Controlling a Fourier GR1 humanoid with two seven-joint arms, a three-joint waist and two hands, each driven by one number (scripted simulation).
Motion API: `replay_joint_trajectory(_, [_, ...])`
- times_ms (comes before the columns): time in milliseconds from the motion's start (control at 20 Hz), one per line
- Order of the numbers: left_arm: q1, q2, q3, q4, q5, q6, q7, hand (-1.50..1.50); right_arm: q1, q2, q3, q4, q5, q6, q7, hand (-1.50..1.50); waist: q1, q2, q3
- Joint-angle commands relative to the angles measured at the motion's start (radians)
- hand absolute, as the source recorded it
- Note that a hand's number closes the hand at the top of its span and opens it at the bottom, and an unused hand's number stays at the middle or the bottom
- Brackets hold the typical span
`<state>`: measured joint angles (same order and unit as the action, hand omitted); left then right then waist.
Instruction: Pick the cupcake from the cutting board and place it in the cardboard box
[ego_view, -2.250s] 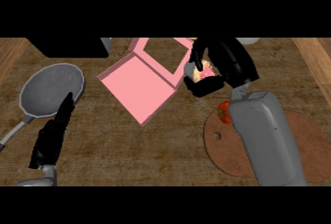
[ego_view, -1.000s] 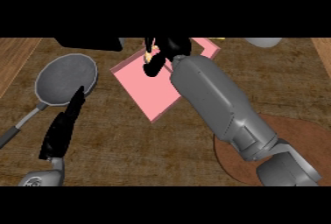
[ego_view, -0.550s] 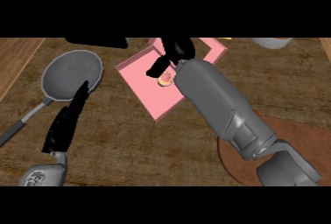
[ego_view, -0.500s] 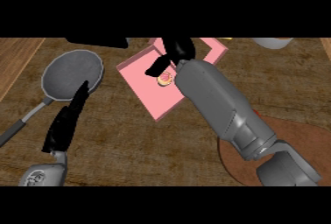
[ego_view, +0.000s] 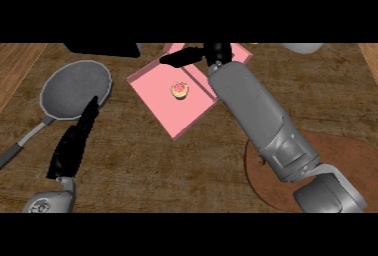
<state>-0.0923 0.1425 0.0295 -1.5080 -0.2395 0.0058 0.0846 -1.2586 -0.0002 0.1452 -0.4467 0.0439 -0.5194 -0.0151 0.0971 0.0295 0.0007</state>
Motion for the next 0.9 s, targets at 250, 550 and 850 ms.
replay_joint_trajectory(250, [0.042,-0.023,-0.016,-0.034,-0.023,0.028,0.011,0.0,0.029,-0.074,-0.211,0.071,-0.128,-0.042,-0.196,-1.5,-0.048,-0.01,0.0])
replay_joint_trajectory(550, [0.093,0.016,0.036,-0.092,0.014,0.009,0.007,0.0,0.097,-0.292,-0.31,0.091,-0.198,0.168,-0.301,-1.5,-0.052,-0.013,0.001])
replay_joint_trajectory(850, [0.087,-0.015,0.016,-0.077,-0.003,0.028,0.009,0.0,0.183,-0.407,-0.311,0.156,-0.186,0.382,-0.383,-1.5,-0.059,-0.013,0.001])
